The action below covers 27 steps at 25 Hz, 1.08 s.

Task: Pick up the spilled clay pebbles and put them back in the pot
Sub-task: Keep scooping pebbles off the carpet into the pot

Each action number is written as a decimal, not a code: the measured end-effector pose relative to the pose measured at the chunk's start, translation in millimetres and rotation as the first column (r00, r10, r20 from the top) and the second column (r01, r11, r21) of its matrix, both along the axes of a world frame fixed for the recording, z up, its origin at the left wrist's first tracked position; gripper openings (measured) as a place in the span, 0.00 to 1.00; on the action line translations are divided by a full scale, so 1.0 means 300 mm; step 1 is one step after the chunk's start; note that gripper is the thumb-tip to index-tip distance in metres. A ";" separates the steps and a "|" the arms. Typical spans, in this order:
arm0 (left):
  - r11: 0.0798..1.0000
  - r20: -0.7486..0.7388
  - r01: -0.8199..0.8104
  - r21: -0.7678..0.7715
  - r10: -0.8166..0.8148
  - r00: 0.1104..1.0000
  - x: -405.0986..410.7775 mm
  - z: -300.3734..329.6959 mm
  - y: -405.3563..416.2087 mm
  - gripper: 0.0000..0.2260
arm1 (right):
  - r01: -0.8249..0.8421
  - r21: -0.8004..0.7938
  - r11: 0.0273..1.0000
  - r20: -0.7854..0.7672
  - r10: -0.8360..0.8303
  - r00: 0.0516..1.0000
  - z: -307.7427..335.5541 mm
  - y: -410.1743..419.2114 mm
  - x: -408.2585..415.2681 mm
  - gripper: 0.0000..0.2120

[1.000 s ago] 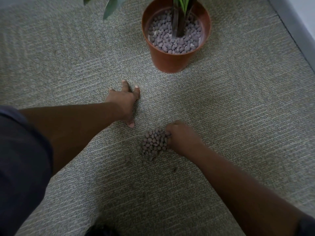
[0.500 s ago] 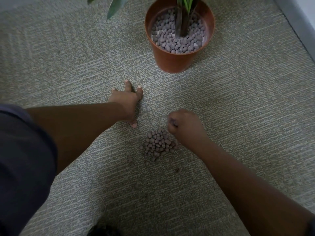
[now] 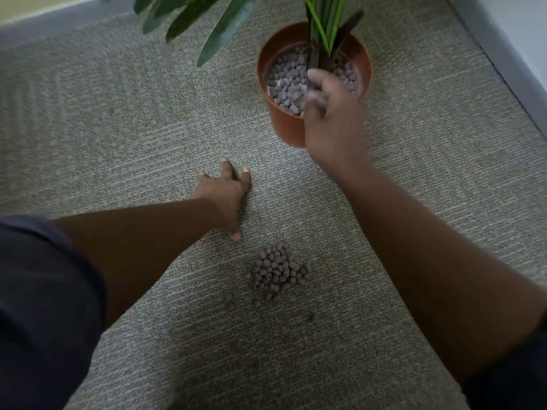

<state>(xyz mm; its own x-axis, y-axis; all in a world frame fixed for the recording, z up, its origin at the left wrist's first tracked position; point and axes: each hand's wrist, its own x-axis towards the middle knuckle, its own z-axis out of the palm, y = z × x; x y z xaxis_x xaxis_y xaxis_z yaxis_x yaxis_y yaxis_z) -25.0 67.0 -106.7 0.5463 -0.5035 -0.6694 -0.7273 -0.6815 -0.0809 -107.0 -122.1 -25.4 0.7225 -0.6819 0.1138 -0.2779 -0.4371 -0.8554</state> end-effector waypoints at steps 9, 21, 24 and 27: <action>1.000 0.000 0.006 -0.007 -0.006 1.000 0.001 0.001 0.000 0.69 | -0.309 -0.046 0.950 -0.338 0.276 0.900 -0.177 0.140 -0.293 0.10; 1.000 -0.008 0.000 0.021 0.000 1.000 -0.004 0.014 -0.007 0.68 | -0.561 0.191 0.806 -0.778 0.473 0.414 -0.249 0.261 -0.472 0.21; 1.000 -0.006 0.010 0.017 -0.010 1.000 -0.001 0.012 -0.004 0.67 | -0.563 0.194 0.804 -0.779 0.475 0.410 -0.256 0.273 -0.474 0.19; 1.000 -0.001 0.022 0.011 -0.022 1.000 -0.001 0.011 -0.005 0.67 | -0.537 0.181 0.824 -0.778 0.454 0.435 -0.263 0.300 -0.491 0.18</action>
